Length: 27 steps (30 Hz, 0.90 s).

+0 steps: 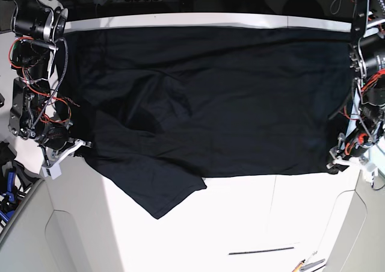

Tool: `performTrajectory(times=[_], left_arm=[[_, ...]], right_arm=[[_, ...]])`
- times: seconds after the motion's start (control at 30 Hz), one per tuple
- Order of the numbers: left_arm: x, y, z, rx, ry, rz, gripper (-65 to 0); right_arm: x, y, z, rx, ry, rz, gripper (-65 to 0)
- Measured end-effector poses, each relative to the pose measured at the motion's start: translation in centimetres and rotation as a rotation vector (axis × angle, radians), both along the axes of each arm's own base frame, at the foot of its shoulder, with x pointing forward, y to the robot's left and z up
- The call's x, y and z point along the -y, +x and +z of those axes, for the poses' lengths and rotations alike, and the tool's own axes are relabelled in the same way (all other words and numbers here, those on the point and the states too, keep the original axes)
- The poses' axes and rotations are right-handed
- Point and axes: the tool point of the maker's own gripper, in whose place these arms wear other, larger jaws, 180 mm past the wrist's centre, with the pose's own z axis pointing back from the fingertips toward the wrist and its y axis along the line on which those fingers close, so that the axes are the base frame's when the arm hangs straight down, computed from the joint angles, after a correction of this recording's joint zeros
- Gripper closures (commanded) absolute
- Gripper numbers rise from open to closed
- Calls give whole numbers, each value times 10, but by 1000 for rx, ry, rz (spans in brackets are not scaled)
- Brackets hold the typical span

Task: Fold the T-shirt properly
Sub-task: 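Slide the left gripper along the shirt's side and grasp near the hem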

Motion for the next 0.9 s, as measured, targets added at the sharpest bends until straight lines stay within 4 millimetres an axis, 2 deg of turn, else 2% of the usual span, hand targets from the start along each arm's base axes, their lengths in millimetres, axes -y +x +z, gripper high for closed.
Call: performTrajectory(times=[0.17,0.27,0.37,0.47,0.53,0.57,0.67,0.8,0.83,0.9], left_arm=[[5,3,0,6,11,-13,-309],[1,4,3,16,21,-8,-273],[-10,2,7,21,43,3,-209],[-30,2,19,64,78,34,-99],[-32,3,27,100,76,13,-15],[-31,4,30,116,67,5,0],[-19,8,35,151,38,-41,0],[-19,8,34,150,40,-42,0],[-20,7,33,141,52,-50,-42],[-20,5,30,120,91,-73,-212]], right_arm=[[0,0,0,0,-1,0,0],[0,0,0,0,0,0,0],[0,0,0,0,-1,0,0],[0,0,0,1,3,-2,0],[-2,1,2,4,27,-9,0],[-4,1,2,5,39,-11,0],[-6,1,4,10,63,-15,0],[-6,1,4,8,64,-15,0],[-7,1,4,6,65,-13,0],[-7,1,4,6,65,-13,0]])
